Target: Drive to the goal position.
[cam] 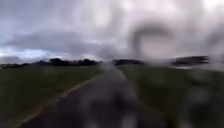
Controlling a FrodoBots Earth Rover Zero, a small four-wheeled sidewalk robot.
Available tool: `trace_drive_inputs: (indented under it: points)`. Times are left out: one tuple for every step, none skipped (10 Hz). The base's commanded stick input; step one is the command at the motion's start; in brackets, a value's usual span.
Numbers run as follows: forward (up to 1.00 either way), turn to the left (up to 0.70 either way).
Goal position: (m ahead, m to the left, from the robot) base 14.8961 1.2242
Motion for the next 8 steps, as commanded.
trace_drive_inputs:
  points:
    - [0.7, 0.0]
    - [0.7, 0.0]
    - [0.7, 0.0]
    - [0.7, 0.0]
    - [0.7, 0.0]
    - [0.7, 0.0]
    - [0.7, 0.0]
    - [0.7, 0.0]
